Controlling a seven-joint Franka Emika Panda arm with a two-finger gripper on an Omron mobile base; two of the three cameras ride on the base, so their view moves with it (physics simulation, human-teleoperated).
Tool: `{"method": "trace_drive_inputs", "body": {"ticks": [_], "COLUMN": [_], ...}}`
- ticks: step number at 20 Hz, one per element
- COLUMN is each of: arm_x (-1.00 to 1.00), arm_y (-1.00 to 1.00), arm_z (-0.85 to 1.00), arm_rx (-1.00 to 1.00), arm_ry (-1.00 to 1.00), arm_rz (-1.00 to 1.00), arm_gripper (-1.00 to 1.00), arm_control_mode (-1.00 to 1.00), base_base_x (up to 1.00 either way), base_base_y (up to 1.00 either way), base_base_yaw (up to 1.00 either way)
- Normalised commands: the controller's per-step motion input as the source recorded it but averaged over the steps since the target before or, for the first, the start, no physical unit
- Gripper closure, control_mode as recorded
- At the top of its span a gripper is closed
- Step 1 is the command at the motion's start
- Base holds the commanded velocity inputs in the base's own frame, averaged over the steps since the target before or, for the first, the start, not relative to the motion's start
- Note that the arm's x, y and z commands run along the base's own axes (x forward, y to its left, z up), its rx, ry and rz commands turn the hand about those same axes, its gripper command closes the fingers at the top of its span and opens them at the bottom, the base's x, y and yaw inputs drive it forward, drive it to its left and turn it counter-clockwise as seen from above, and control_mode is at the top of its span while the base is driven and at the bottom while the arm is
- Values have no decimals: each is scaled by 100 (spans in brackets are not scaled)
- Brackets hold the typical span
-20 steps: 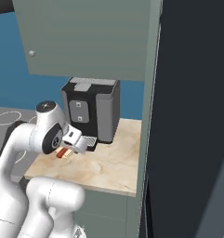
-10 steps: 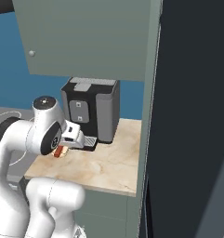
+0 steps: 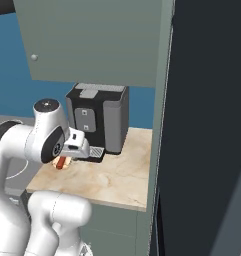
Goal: Store the hot dog in the freezer for long-term storage. Close the freezer door after placing the cooked food.
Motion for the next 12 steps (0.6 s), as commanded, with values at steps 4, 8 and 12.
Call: {"method": "trace_drive_inputs", "body": {"ticks": [4,8,12], "arm_x": [-5,-1,0], "arm_y": [0,0,0], "arm_z": [0,0,0], "arm_rx": [0,0,0], "arm_ry": [0,0,0], "arm_rz": [0,0,0], "arm_gripper": [100,100,100], "arm_control_mode": [-100,-100,100], "base_base_x": [0,0,-44], "base_base_y": [0,0,-2], "base_base_yaw": [0,0,-7]}}
